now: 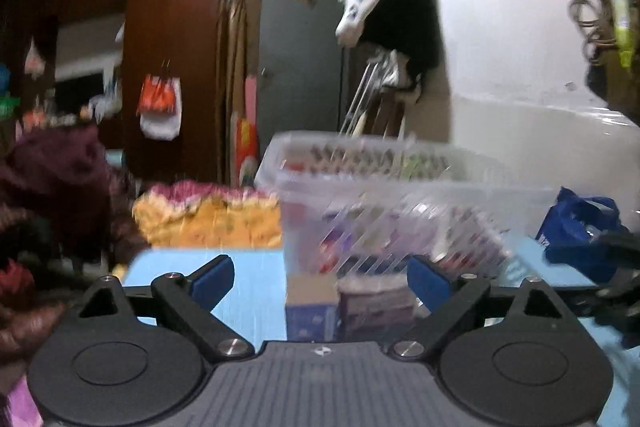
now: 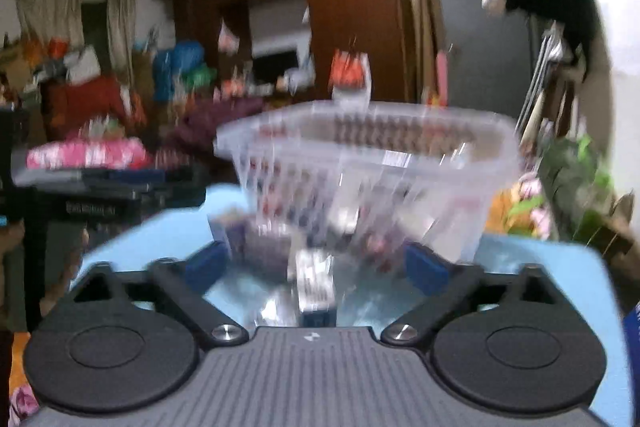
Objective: Organize objects
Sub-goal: 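Grasp the blue-and-white box with the left tool while the right tool grasps a wrapped white box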
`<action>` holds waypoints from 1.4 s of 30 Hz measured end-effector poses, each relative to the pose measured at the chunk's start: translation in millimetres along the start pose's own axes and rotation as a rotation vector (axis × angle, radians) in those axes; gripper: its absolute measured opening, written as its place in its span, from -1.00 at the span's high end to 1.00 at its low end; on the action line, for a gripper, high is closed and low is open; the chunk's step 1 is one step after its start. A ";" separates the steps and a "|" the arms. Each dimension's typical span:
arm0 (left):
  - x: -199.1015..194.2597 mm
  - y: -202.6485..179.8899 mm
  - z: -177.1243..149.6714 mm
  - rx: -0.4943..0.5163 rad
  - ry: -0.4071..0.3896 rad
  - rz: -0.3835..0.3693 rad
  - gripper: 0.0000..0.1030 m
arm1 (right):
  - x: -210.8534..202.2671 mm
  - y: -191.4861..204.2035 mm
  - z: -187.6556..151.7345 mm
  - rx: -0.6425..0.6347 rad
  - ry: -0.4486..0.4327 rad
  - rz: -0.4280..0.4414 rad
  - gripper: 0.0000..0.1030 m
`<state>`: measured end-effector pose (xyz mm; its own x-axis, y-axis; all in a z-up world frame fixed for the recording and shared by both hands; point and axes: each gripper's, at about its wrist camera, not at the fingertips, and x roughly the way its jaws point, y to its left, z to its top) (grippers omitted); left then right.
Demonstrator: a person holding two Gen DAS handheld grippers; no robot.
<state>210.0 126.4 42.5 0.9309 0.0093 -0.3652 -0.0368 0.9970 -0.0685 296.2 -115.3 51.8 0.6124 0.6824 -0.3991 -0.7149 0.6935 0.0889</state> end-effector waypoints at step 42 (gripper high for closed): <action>2.5 -9.7 -31.0 -0.081 0.010 -0.016 0.16 | -7.4 -5.2 -39.3 -0.001 0.081 -0.019 0.24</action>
<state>201.4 114.4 13.5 0.9278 -0.0076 -0.3729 -0.0519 0.9875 -0.1491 282.2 -133.1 18.4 0.5967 0.6483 -0.4730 -0.7037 0.7060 0.0798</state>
